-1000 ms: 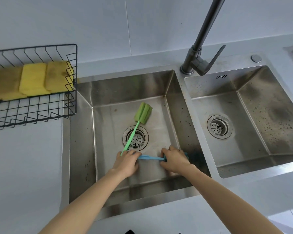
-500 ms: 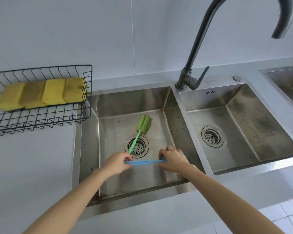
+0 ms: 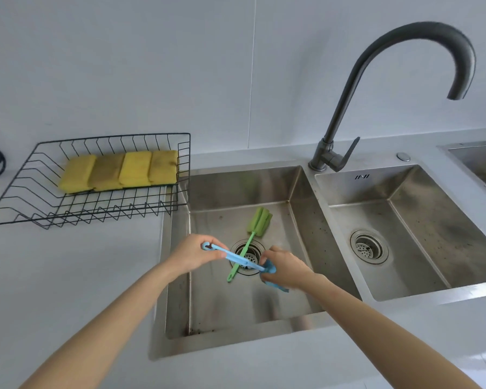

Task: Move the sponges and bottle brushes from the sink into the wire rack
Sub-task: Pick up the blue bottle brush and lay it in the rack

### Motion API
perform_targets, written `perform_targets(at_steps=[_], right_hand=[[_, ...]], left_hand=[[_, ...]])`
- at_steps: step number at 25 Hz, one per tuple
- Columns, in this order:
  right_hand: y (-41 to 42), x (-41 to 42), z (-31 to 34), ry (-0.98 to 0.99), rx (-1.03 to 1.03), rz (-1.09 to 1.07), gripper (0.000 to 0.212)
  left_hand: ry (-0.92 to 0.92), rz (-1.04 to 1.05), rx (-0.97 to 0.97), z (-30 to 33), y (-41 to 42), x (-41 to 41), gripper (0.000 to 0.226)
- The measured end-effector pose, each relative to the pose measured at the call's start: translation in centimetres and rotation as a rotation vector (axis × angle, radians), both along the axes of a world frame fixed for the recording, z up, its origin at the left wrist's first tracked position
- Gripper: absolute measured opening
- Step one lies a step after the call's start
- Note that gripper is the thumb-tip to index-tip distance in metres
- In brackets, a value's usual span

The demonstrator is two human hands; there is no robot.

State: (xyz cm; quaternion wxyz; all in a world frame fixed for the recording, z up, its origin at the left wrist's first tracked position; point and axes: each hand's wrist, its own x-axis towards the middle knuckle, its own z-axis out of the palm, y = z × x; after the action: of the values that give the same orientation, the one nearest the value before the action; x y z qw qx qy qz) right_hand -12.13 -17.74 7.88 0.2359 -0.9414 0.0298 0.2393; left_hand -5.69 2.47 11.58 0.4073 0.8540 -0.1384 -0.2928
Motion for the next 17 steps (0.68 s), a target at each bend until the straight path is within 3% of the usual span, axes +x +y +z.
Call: perform_targets(at_steps=[8,13,17], right_hand=[[6.5,2.0,2.2,-0.159,0.196,-0.021,0.018],[9.1,3.1,4.0,-0.185,0.303,-0.114,0.020],[10.6,4.3,6.2,-0.268,0.424,-0.231,0.019]], left_hand=[[-0.016,0.148,-0.109,1.5,4.2,-0.7,0.019],[0.102,0.173,-0.184,1.8,6.7,-0.7,0.011],[0.177,0.141,-0.157,1.3,7.8,-1.3,0.047]])
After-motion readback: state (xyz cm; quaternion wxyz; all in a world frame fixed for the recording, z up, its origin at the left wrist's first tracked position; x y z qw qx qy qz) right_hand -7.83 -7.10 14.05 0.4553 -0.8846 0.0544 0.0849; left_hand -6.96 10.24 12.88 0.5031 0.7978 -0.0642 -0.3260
